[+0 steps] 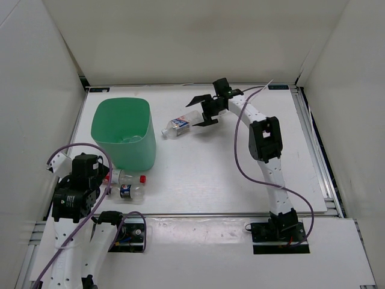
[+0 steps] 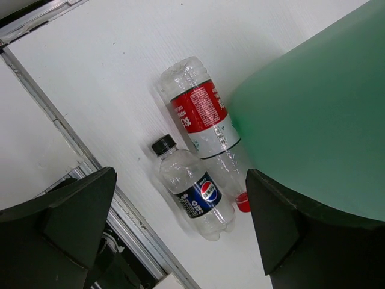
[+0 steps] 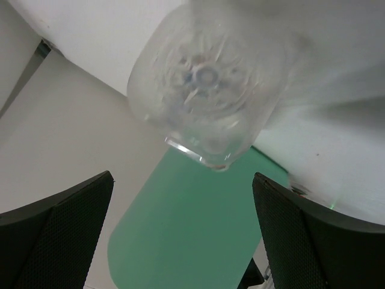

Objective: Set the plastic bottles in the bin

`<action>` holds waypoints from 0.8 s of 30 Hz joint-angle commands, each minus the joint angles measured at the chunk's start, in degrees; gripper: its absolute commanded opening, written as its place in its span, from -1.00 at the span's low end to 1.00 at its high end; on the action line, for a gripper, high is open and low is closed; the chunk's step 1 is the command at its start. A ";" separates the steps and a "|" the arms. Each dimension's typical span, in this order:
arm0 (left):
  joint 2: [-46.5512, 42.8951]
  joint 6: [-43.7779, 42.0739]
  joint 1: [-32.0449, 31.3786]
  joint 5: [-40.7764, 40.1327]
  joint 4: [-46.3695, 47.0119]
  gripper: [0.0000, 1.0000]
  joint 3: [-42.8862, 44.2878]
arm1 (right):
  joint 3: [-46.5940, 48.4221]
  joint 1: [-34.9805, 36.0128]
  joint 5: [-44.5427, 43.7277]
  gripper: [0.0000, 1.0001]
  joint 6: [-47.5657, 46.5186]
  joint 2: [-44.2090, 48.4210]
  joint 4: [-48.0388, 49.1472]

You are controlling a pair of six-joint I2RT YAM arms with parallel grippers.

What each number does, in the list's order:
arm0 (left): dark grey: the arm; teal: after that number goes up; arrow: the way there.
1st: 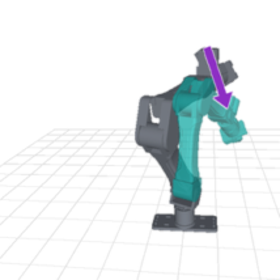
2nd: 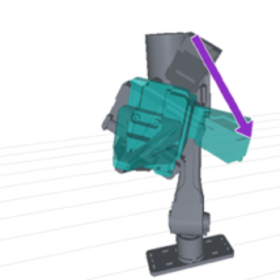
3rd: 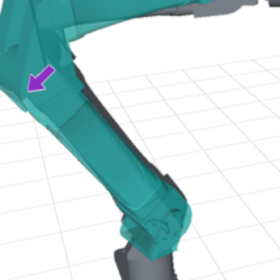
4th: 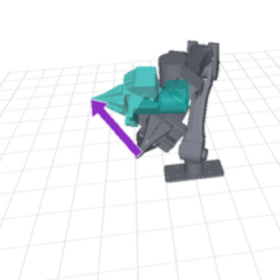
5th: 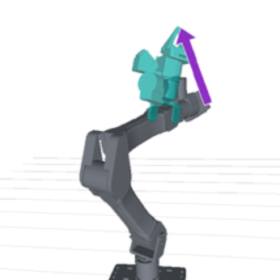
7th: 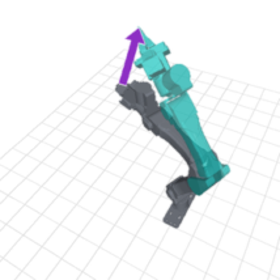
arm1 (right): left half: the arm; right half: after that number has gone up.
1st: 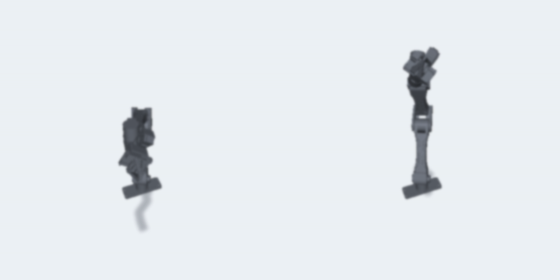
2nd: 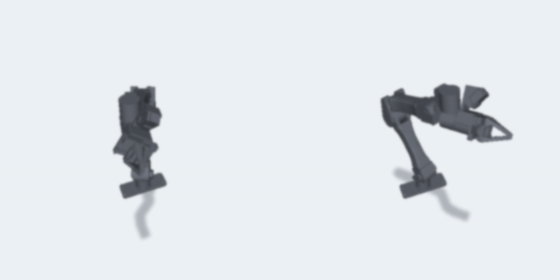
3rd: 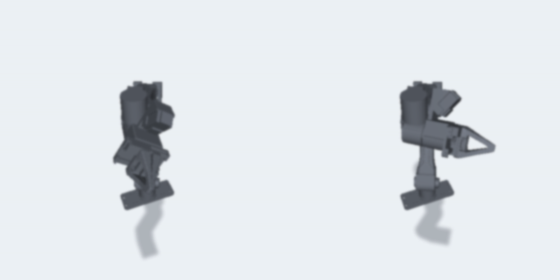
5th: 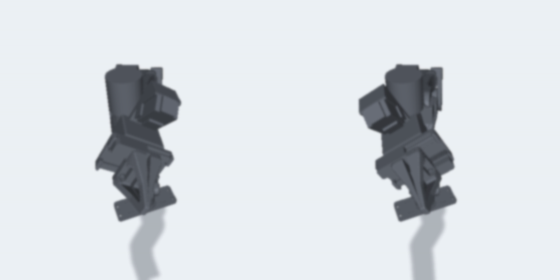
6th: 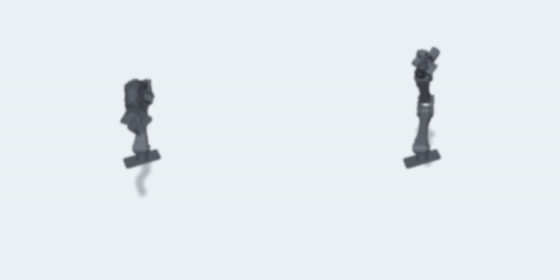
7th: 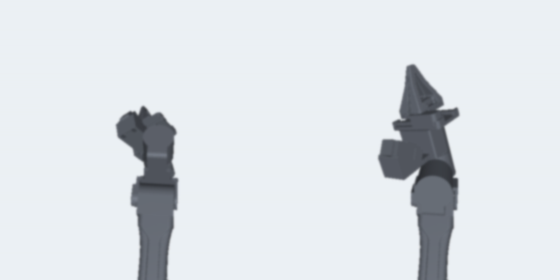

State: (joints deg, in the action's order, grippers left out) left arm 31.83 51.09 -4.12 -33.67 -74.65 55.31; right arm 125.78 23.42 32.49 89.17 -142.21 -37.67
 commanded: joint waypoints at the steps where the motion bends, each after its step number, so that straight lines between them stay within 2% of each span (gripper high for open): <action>1: 1.21 0.33 -0.19 -1.49 -0.41 1.00 2.35 | 1.31 -0.83 1.44 1.00 0.48 -3.24 -1.97; 18: 2.79 1.38 -0.19 -3.07 -1.99 1.00 2.87 | 7.11 -1.36 1.87 1.00 3.30 -10.89 -0.56; 21: 3.32 1.38 -0.19 -3.07 -2.52 1.00 2.87 | 5.80 -1.36 2.49 0.76 3.30 -11.42 -0.56; 22: 3.32 1.38 -0.19 -3.07 -2.52 1.00 2.87 | 5.80 -1.36 2.49 0.58 3.30 -11.42 -0.56; 24: 3.32 1.90 -0.19 -3.59 -2.52 1.00 2.87 | 5.27 -1.36 3.27 0.46 3.30 -11.42 -0.56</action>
State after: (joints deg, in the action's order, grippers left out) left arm 34.85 52.07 -4.12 -35.48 -76.55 56.38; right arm 131.87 22.46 33.89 91.29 -150.54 -37.01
